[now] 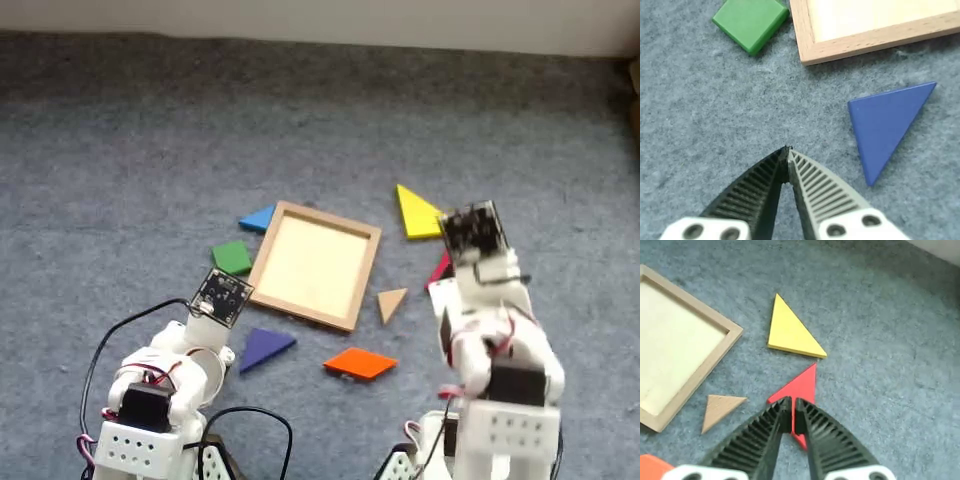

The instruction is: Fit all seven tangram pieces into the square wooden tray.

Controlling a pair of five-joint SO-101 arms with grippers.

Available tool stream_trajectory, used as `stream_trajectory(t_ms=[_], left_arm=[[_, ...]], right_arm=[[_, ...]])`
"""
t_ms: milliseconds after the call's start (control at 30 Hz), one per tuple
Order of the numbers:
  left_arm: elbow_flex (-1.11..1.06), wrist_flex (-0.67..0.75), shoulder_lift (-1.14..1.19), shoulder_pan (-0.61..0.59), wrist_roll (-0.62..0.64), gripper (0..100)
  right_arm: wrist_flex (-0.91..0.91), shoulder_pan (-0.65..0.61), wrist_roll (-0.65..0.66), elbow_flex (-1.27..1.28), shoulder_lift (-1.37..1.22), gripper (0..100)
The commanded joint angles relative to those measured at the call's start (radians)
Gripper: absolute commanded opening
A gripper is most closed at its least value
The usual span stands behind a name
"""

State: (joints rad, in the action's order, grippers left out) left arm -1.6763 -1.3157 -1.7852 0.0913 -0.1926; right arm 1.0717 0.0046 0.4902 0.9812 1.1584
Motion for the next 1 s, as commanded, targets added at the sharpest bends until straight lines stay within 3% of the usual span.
stream_trajectory(t_ms=[0, 233, 567, 967], left_arm=[[-0.019, -0.005, -0.028, 0.013, -0.005, 1], [-0.019, -0.005, -0.028, 0.013, -0.005, 1], [-0.019, -0.005, -0.028, 0.013, -0.005, 1], [-0.019, -0.005, -0.028, 0.013, -0.005, 1]], right_arm=[[0.016, 0.004, -0.055, -0.18, -0.34, 10.7], [0.107, 0.002, -0.232, -0.394, -0.82, 30.5], [0.107, -0.019, -0.264, -0.65, -1.25, 30.7], [0.108, -0.091, -0.265, -0.714, -1.331, 30.7]])
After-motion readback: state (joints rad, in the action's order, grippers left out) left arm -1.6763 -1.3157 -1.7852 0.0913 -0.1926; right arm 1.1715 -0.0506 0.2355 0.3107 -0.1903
